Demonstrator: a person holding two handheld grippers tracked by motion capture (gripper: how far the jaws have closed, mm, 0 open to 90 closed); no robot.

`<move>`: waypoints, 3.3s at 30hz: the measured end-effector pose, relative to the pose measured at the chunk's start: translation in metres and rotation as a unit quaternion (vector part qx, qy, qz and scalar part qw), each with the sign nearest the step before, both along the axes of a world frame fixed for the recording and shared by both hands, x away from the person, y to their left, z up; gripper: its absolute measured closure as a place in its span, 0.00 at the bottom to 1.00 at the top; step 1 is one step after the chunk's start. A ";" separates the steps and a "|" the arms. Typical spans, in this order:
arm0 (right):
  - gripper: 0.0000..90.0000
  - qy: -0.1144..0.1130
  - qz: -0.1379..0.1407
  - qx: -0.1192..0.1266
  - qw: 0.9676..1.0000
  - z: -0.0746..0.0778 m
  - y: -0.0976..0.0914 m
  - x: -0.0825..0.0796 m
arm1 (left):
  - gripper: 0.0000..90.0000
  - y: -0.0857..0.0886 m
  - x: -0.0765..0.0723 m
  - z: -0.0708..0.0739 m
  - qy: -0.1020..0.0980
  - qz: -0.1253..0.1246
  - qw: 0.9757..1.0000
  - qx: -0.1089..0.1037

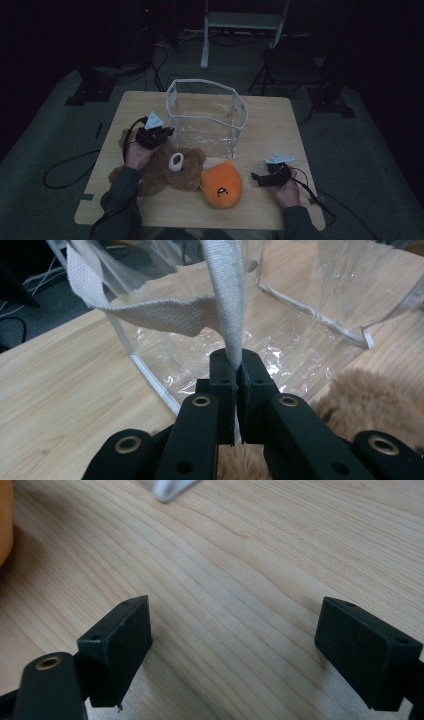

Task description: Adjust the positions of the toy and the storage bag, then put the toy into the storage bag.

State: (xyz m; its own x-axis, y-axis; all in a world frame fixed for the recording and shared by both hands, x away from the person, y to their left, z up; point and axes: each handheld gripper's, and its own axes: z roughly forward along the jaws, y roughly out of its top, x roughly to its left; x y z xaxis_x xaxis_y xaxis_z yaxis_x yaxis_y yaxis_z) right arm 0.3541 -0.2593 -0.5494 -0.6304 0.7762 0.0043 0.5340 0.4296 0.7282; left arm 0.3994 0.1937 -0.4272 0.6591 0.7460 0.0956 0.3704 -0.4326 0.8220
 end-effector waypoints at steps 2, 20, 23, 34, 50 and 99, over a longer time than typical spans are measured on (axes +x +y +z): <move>0.16 0.000 0.000 0.000 1.000 0.000 0.000 0.000 | 0.96 0.005 -0.003 0.000 0.000 0.001 1.000 -0.002; 0.16 0.001 -0.001 0.000 1.000 0.000 0.000 0.000 | 0.87 0.028 -0.022 0.002 -0.002 0.006 1.000 -0.001; 0.16 0.001 -0.001 0.001 1.000 0.000 0.000 0.000 | 0.74 0.031 -0.026 0.004 -0.003 0.004 1.000 -0.005; 0.16 0.001 -0.001 0.000 1.000 0.000 0.000 0.000 | 0.57 0.035 -0.040 0.008 -0.003 -0.020 1.000 -0.002; 0.16 0.001 -0.001 0.000 1.000 0.000 0.000 0.000 | 0.50 0.035 -0.058 -0.005 0.019 -0.061 0.998 0.009; 0.16 0.001 -0.003 0.000 1.000 0.000 0.000 -0.001 | 0.30 0.029 -0.067 -0.022 0.026 -0.126 0.992 0.018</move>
